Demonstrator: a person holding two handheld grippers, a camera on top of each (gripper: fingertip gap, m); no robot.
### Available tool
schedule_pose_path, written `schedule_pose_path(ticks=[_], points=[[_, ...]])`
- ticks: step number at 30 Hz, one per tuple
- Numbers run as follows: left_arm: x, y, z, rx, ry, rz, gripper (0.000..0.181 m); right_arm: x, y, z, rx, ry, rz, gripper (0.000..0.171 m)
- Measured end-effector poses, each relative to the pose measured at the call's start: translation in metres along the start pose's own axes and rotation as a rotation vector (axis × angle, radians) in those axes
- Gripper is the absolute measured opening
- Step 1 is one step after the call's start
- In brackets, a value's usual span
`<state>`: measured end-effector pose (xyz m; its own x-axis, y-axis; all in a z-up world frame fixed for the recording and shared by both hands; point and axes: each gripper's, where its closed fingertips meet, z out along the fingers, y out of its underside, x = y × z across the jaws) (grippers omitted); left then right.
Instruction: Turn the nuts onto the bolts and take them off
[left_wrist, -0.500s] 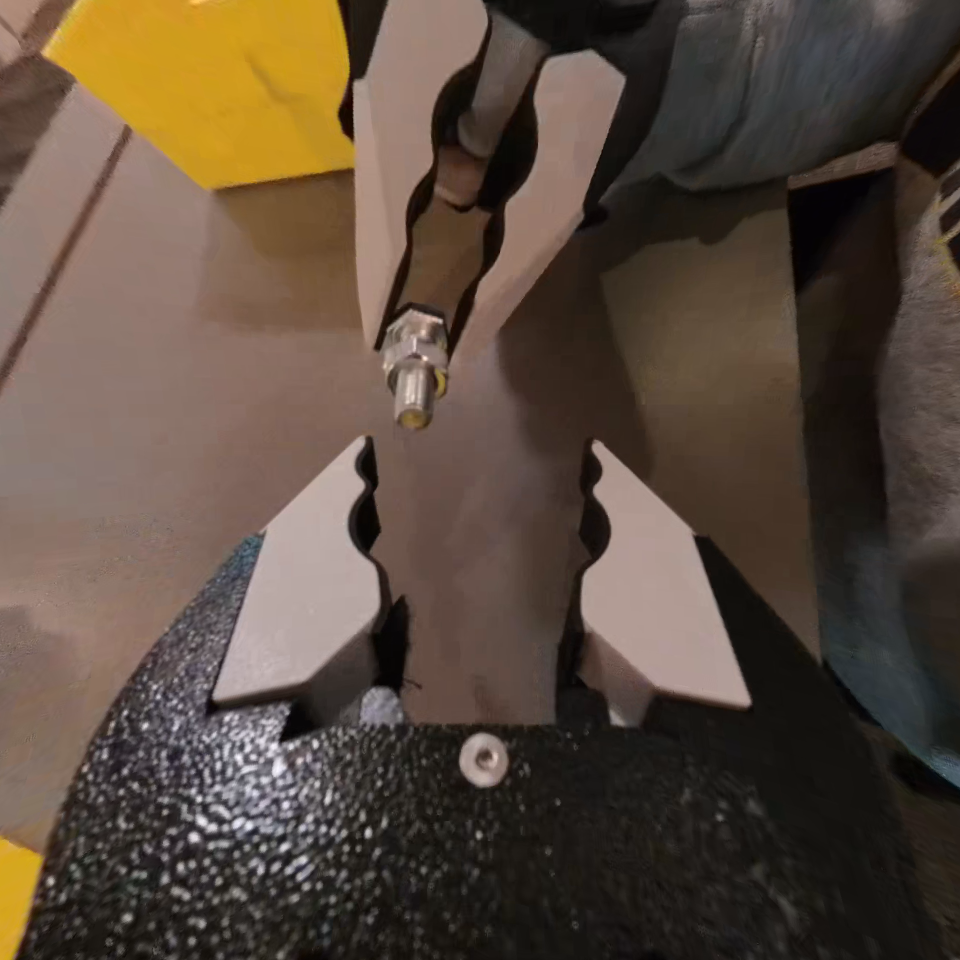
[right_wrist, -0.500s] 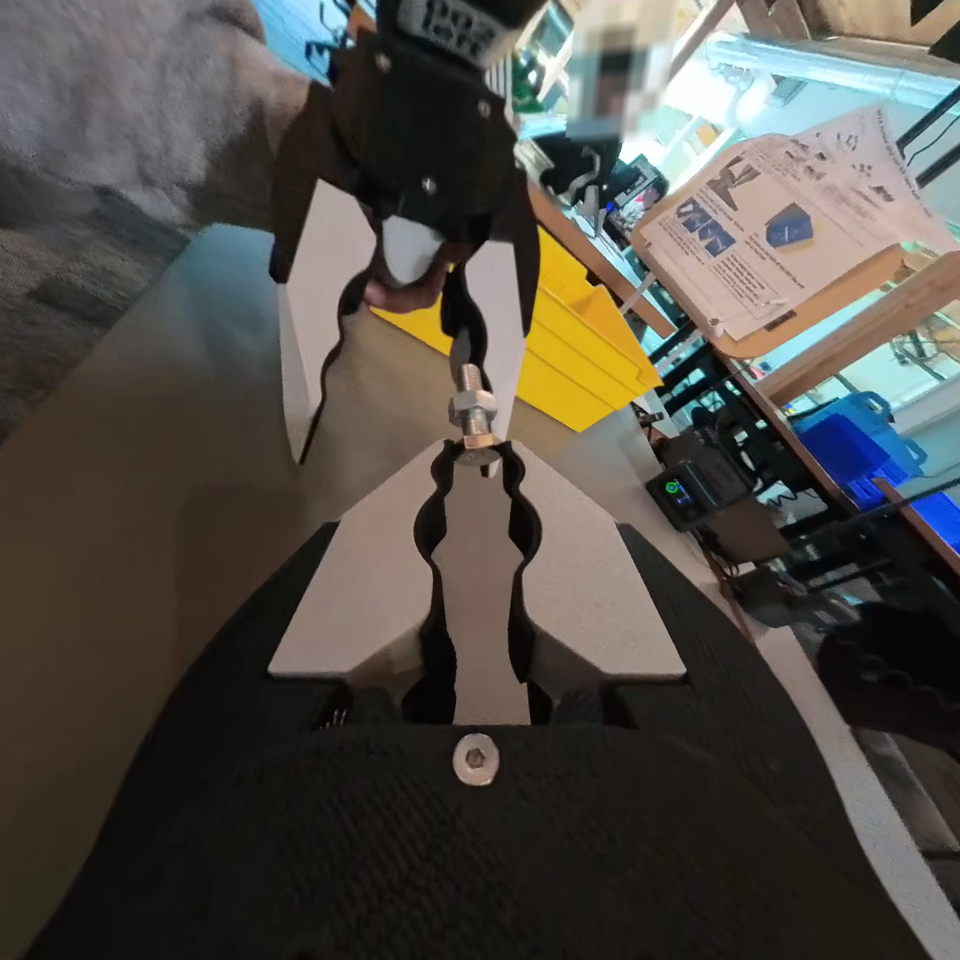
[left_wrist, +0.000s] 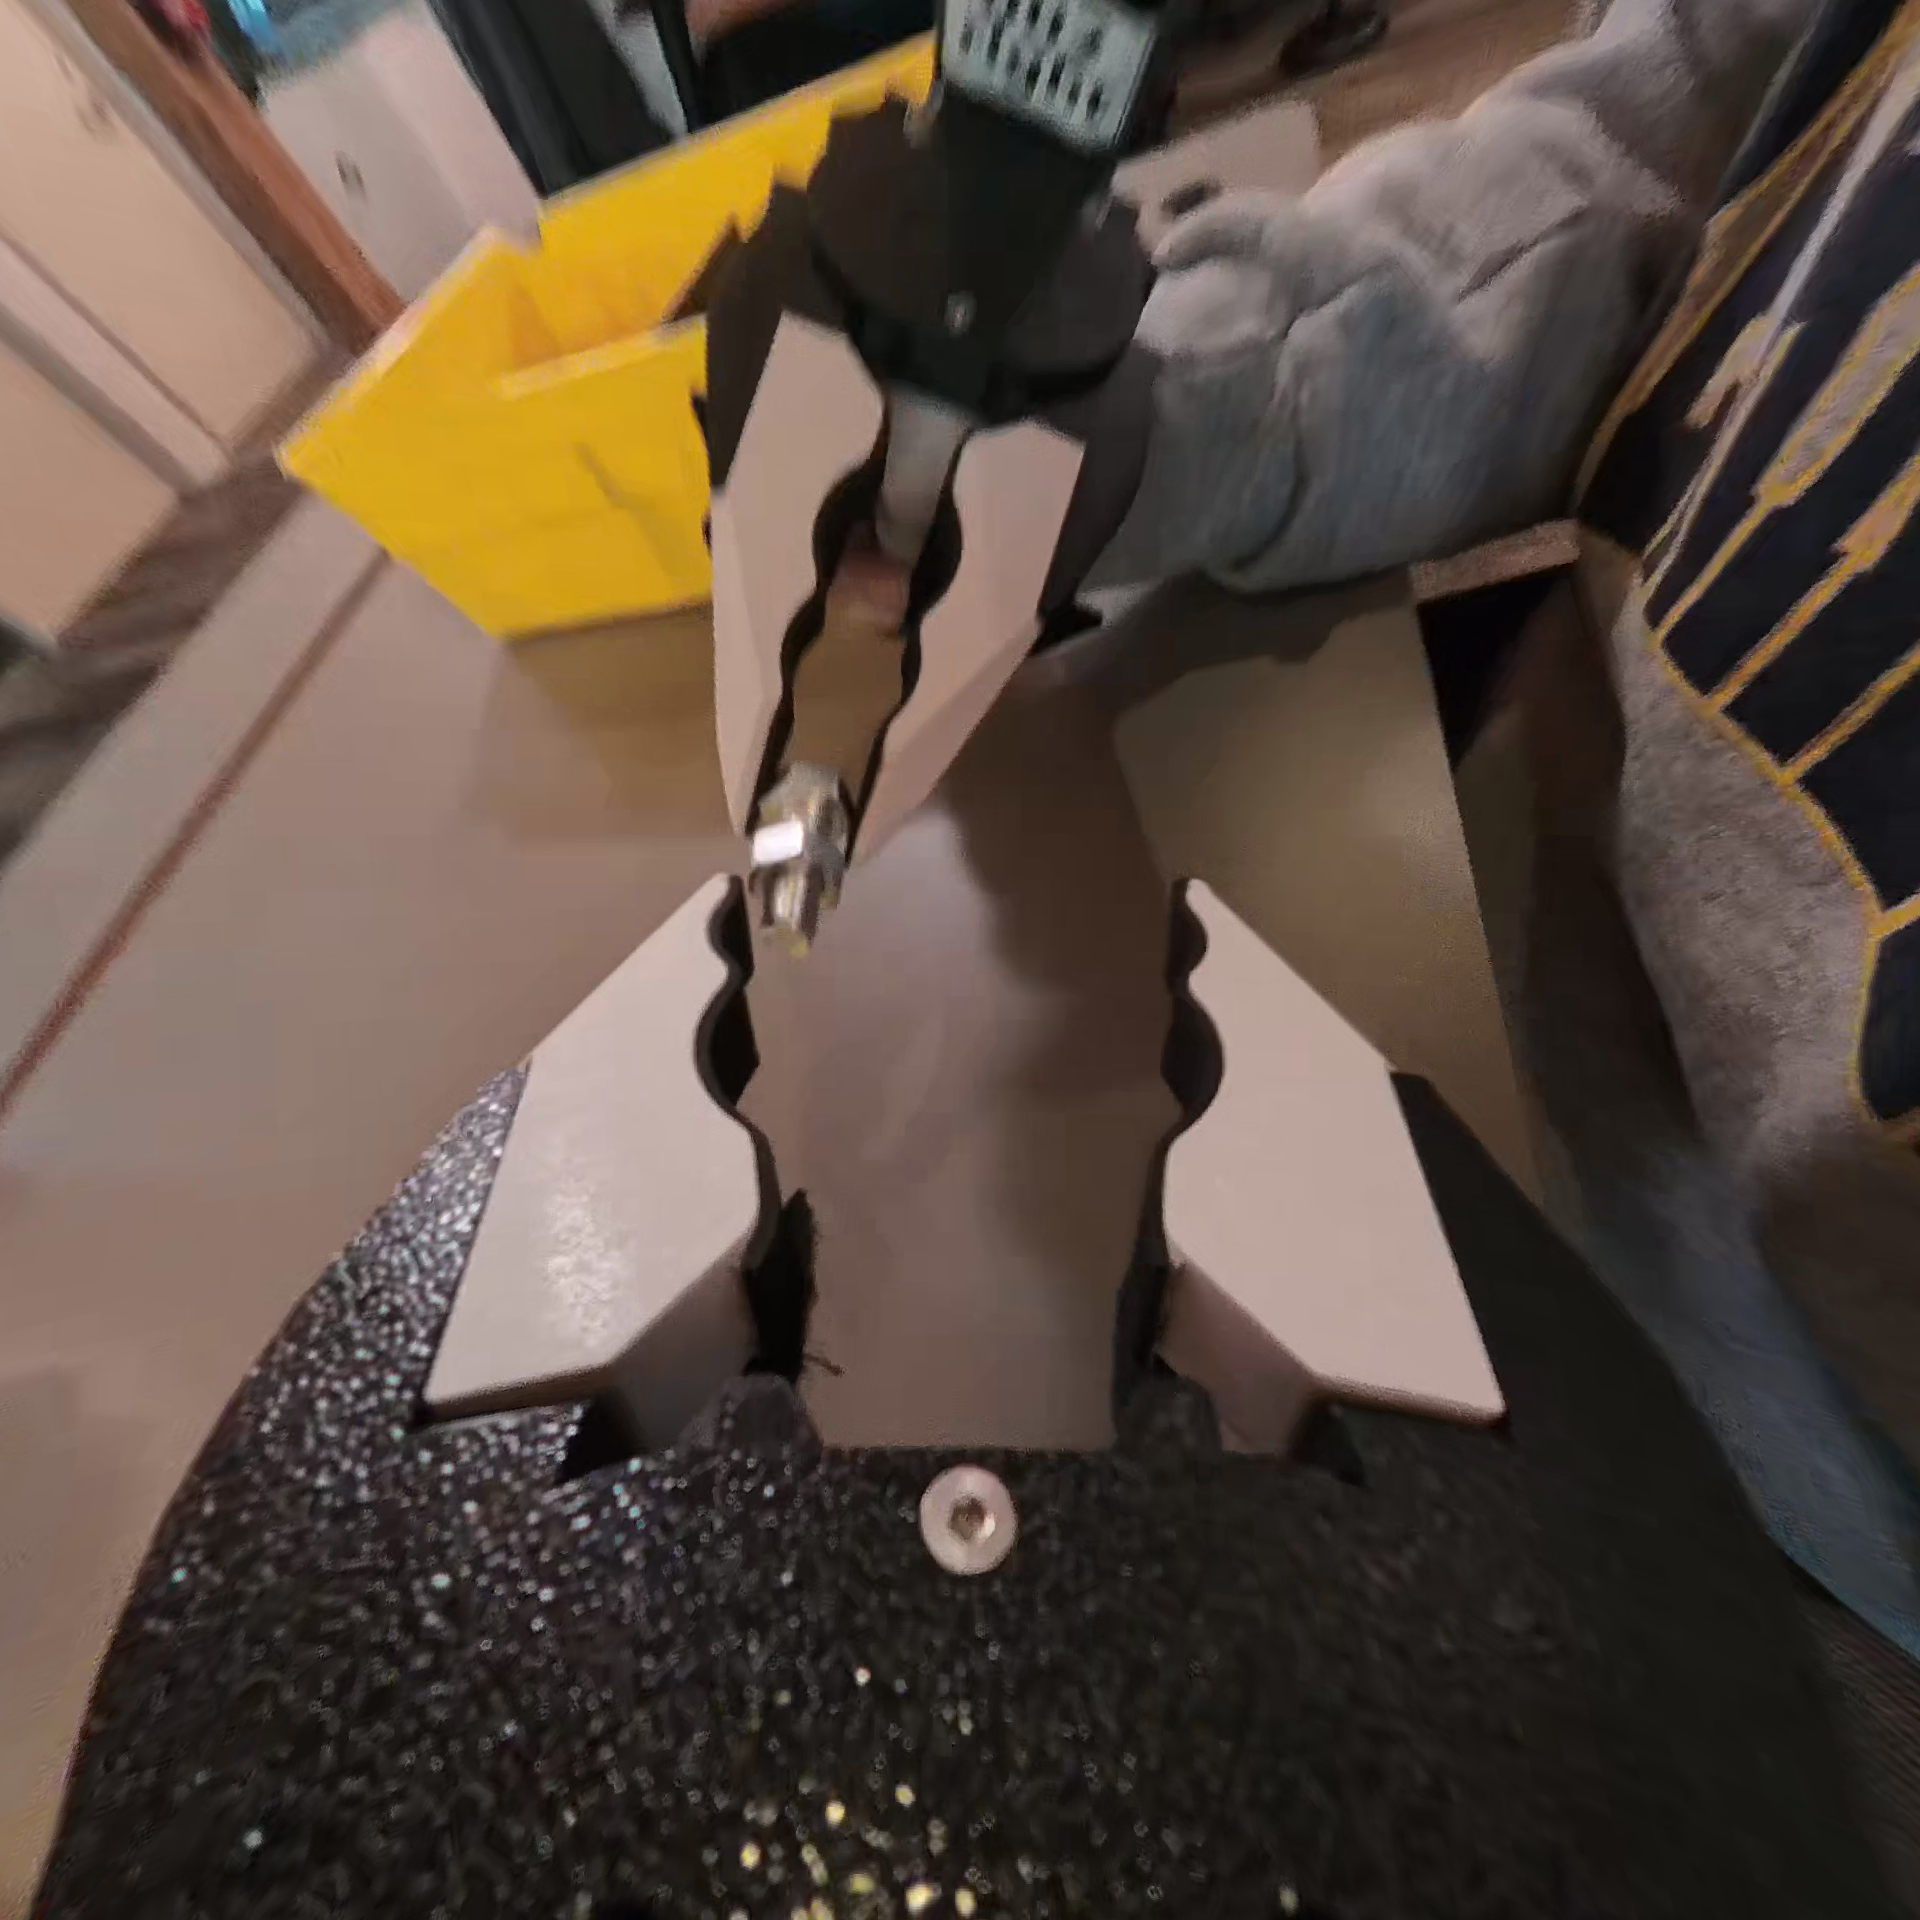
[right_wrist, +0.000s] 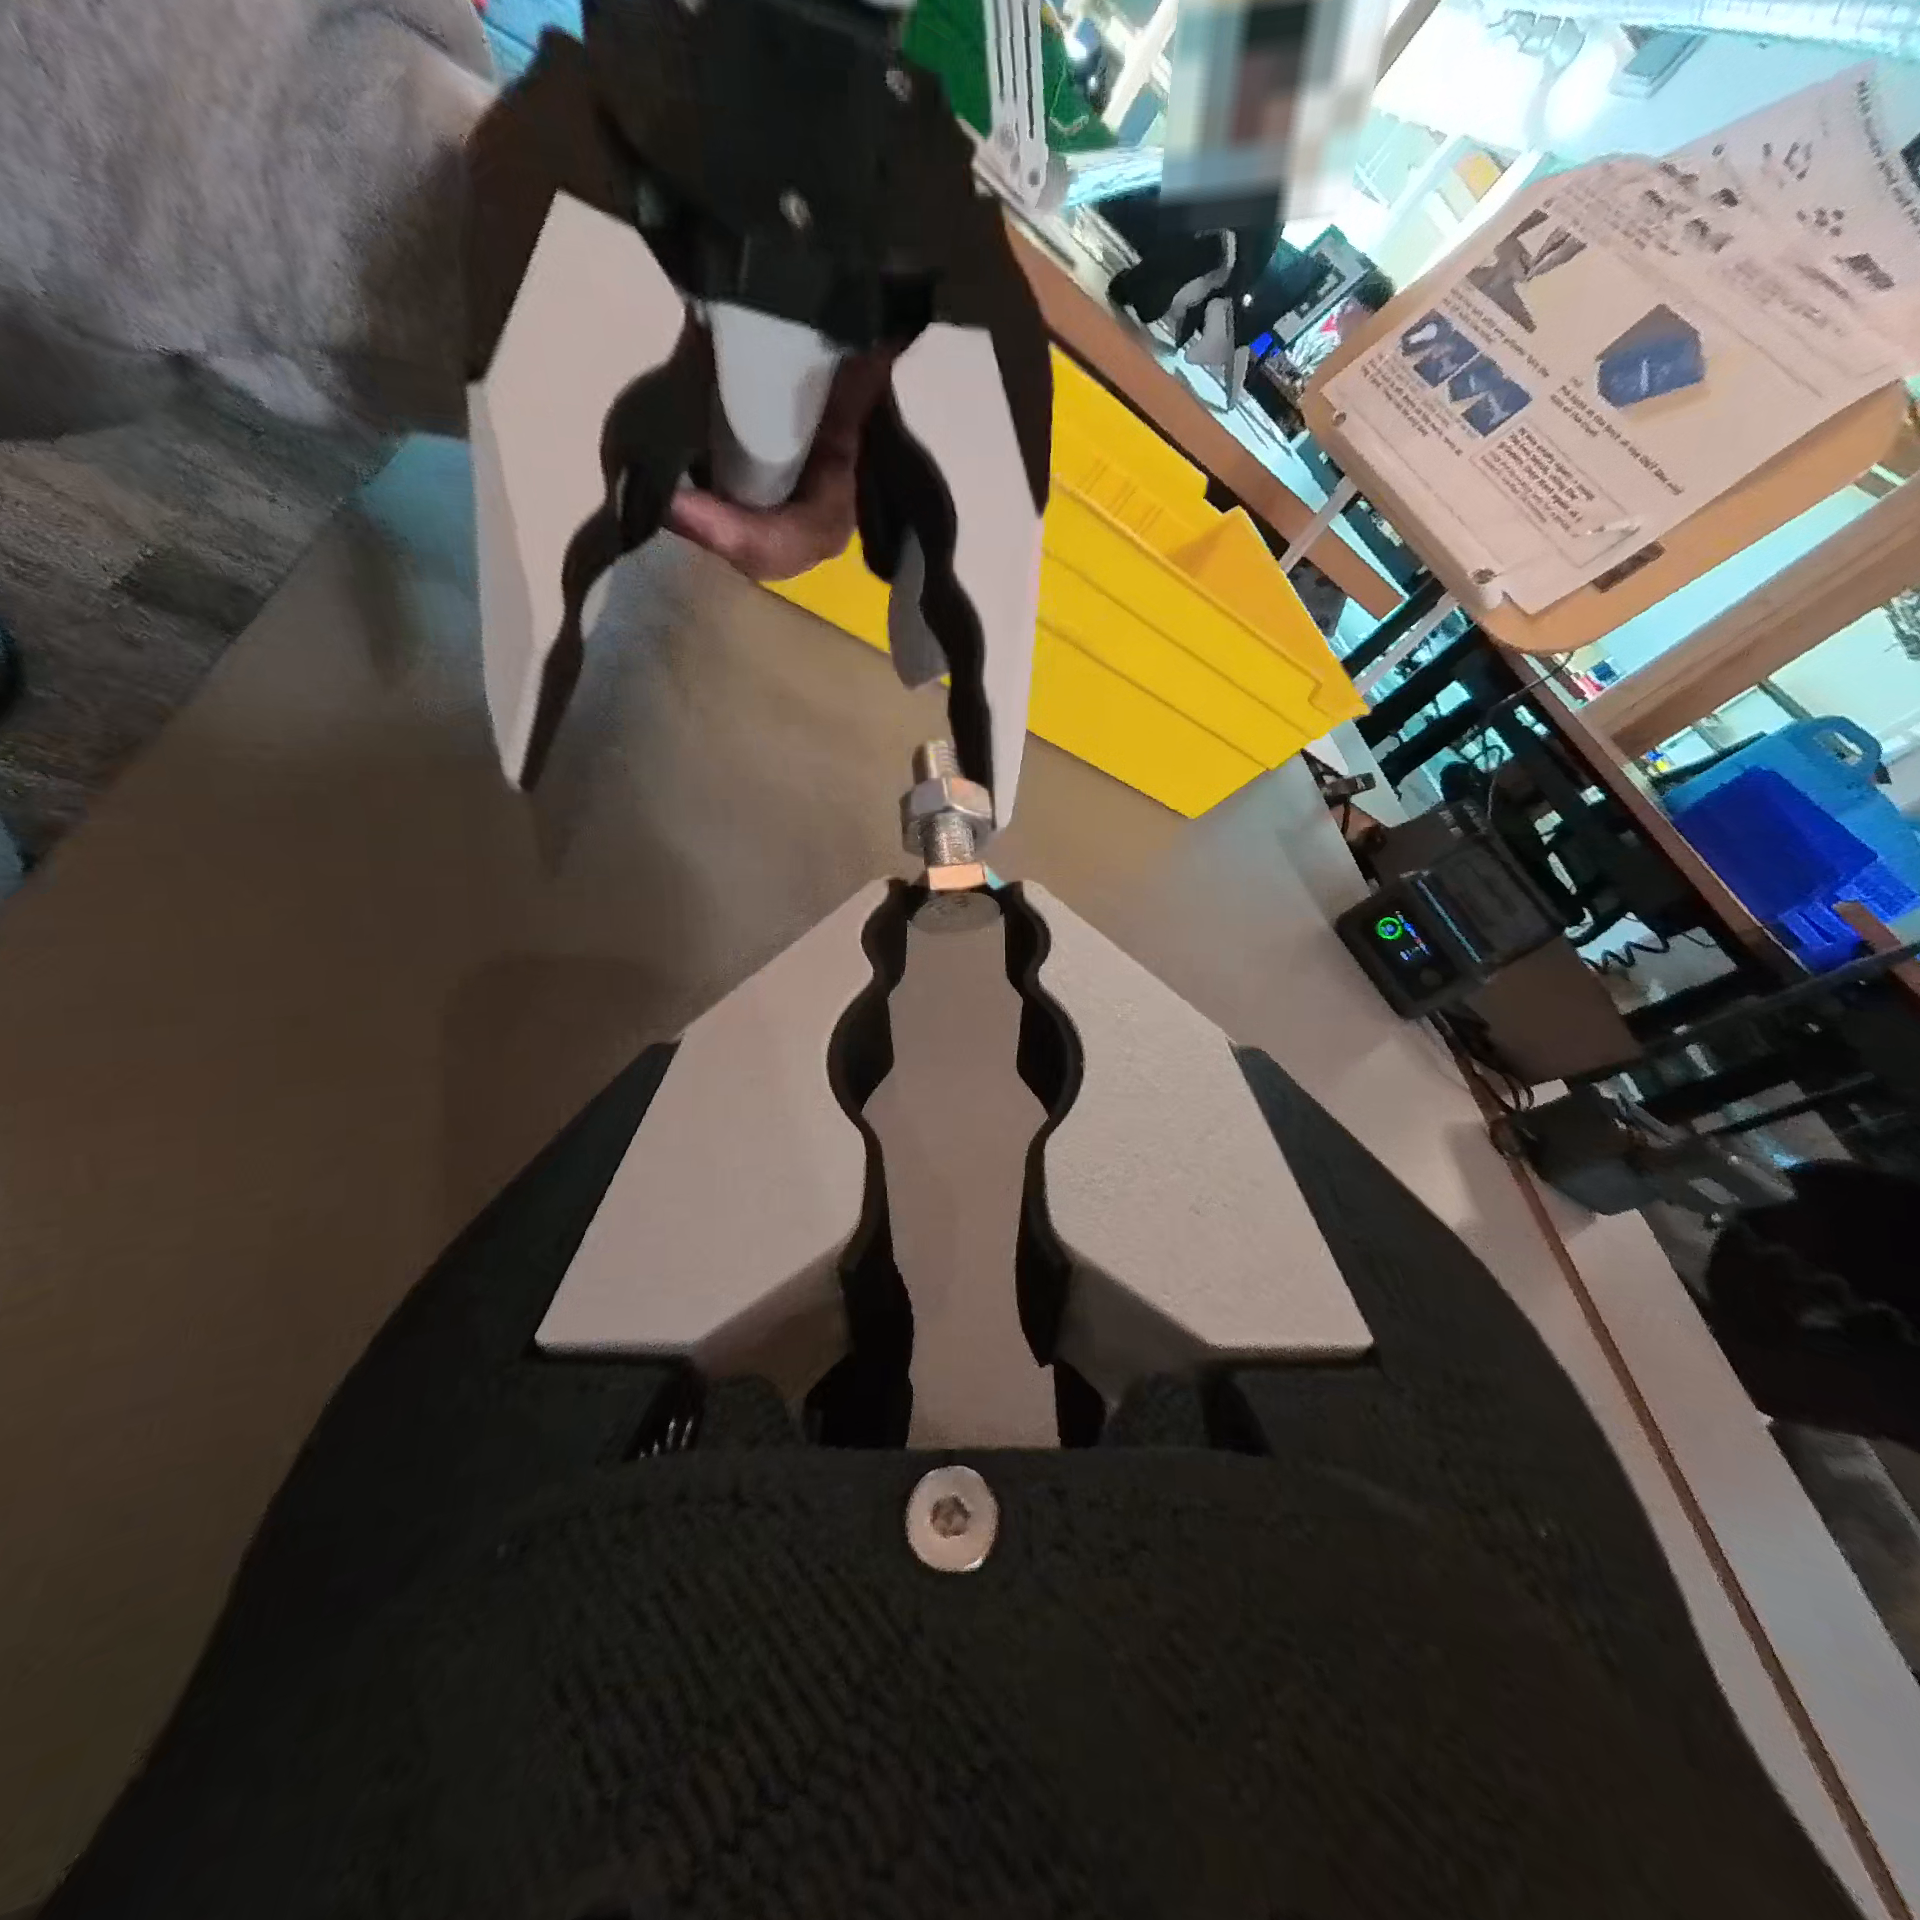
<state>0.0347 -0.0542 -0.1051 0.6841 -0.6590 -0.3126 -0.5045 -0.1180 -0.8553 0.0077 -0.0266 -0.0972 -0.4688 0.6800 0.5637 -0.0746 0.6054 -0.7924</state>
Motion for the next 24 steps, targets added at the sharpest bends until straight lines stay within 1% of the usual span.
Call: schedule_pose_path(ticks=[1, 3, 5, 7, 9, 10, 12, 13, 15, 16, 18, 22, 24], points=[[0.001, -0.008, -0.002, 0.034, -0.012, 0.032, 0.075, -0.001, -0.001, 0.0, 0.006, -0.008, 0.006, 0.017], [0.005, -0.015, -0.001, 0.053, 0.0, 0.05, 0.074, -0.002, -0.005, -0.001, 0.028, -0.014, 0.019, 0.017], [0.007, -0.013, 0.002, 0.047, 0.022, 0.026, 0.082, -0.002, -0.01, -0.002, 0.051, -0.024, 0.032, 0.018], [0.01, 0.006, 0.005, -0.04, 0.062, -0.025, 0.087, -0.003, -0.016, -0.005, 0.09, -0.031, 0.048, 0.018], [0.009, 0.026, 0.006, -0.122, 0.06, -0.035, 0.094, 0.0, -0.017, -0.006, 0.098, -0.026, 0.067, 0.017], [0.008, 0.024, 0.005, -0.104, 0.041, -0.014, 0.092, 0.001, -0.012, -0.006, 0.068, -0.019, 0.056, 0.017], [0.004, -0.001, -0.002, -0.006, -0.027, 0.082, 0.079, -0.001, -0.004, -0.003, 0.025, -0.023, 0.039, 0.018], [0.002, -0.011, -0.005, 0.024, -0.06, 0.131, 0.071, -0.002, -0.005, -0.003, 0.032, -0.031, 0.044, 0.018], [0.001, -0.022, -0.006, 0.034, -0.089, 0.183, 0.063, -0.003, -0.007, -0.002, 0.037, -0.041, 0.049, 0.018], [0.0, -0.021, -0.004, 0.018, -0.096, 0.19, 0.063, -0.004, -0.007, -0.002, 0.039, -0.047, 0.049, 0.018], [-0.001, -0.013, -0.001, -0.017, -0.087, 0.191, 0.055, -0.005, -0.009, -0.003, 0.05, -0.053, 0.051, 0.018], [0.002, 0.003, 0.002, -0.041, -0.031, 0.121, 0.055, -0.011, -0.016, -0.003, 0.081, -0.089, 0.072, 0.017], [-0.005, 0.022, 0.002, -0.151, -0.049, 0.129, 0.057, -0.015, -0.016, -0.001, 0.082, -0.098, 0.061, 0.017]])
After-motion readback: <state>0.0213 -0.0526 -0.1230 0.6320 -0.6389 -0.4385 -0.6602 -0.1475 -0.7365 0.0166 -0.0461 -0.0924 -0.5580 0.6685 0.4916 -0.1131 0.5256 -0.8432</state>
